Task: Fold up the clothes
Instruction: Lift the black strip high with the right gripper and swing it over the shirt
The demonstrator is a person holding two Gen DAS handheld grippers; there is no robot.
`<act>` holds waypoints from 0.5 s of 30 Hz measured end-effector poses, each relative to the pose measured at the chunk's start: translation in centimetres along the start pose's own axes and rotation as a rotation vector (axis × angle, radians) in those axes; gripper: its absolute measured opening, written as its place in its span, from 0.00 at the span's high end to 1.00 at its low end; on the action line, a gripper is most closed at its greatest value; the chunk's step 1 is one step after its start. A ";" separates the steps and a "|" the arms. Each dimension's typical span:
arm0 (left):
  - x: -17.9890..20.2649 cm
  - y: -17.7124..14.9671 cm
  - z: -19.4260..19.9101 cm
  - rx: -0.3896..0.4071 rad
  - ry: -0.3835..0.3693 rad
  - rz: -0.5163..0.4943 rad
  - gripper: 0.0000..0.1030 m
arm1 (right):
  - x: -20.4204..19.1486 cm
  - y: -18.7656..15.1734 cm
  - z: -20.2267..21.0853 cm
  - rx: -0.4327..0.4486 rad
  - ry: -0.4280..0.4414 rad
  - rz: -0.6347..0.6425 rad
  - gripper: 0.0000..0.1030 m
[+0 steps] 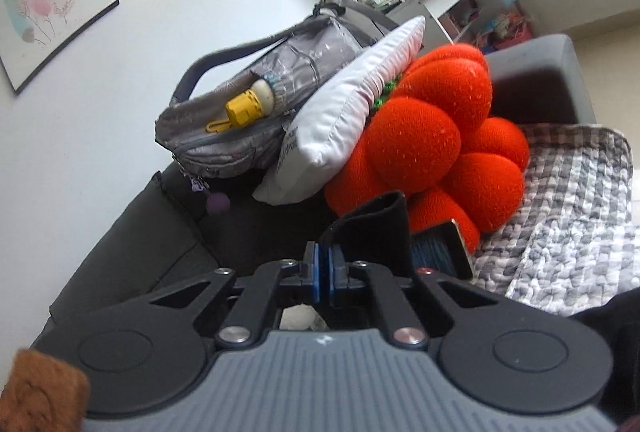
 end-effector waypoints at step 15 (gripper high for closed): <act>3.3 -5.7 -0.1 -0.096 -0.040 -0.298 0.39 | 2.5 3.1 1.9 0.072 -0.060 0.002 0.94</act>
Point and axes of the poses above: each gripper's, at about its wrist camera, not at the fingertips, and z roughly against the way its jaws point, x to its right, y to its top, the point moved 10 cm from there along -z, roughly the way its jaws point, and after that the axes turned 14 degrees about z, right-handed, at the moved point
